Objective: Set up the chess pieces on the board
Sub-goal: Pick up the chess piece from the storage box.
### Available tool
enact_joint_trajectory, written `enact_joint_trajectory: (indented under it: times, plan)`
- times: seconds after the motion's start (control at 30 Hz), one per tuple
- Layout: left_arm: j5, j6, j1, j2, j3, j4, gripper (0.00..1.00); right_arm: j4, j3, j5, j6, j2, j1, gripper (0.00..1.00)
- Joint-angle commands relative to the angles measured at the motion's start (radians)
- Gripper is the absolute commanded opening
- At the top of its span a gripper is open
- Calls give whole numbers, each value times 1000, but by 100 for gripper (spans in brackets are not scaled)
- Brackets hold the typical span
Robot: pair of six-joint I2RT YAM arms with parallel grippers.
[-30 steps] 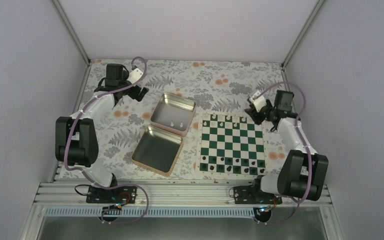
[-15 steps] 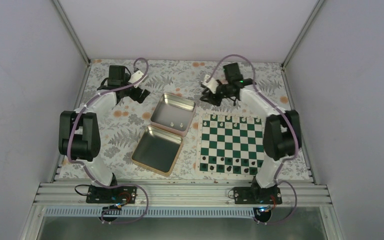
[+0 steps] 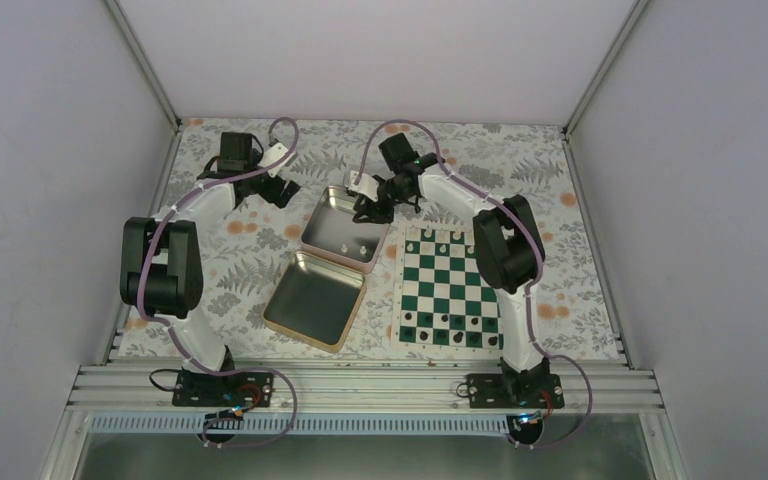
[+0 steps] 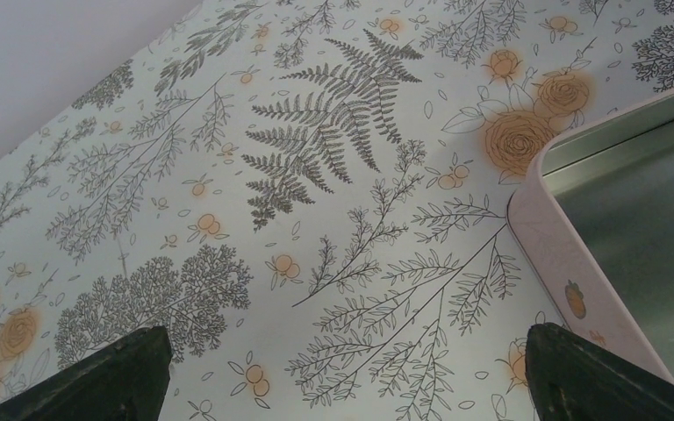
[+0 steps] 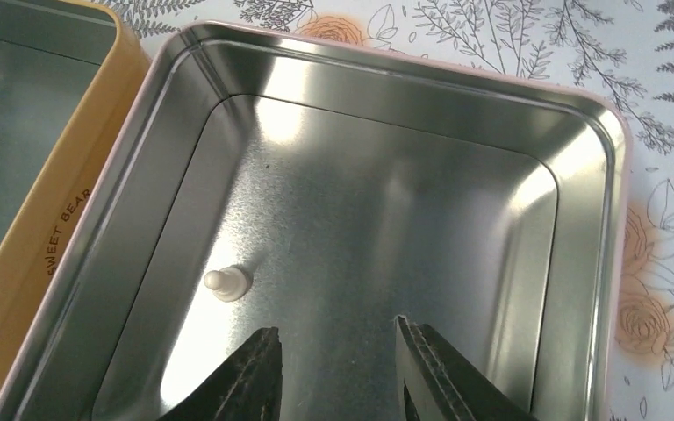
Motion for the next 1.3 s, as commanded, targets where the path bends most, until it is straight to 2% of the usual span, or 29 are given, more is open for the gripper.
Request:
enact_joint_trajectory:
  times: [0.0, 0.13, 0.4, 0.77, 1.27]
  plan:
    - [3, 7, 2, 19, 0, 14, 100, -107, 70, -34, -91, 50, 23, 36]
    - [1, 9, 2, 23, -2, 18, 100, -176, 84, -9, -161, 78, 54, 36]
    - [2, 11, 4, 23, -15, 30, 100, -199, 76, 6, -215, 94, 98, 37]
    - [13, 4, 11, 19, -14, 27, 100, -106, 23, 73, -213, 95, 132, 38]
    - [23, 5, 23, 19, -21, 33, 100, -114, 90, 86, -228, 155, 146, 38]
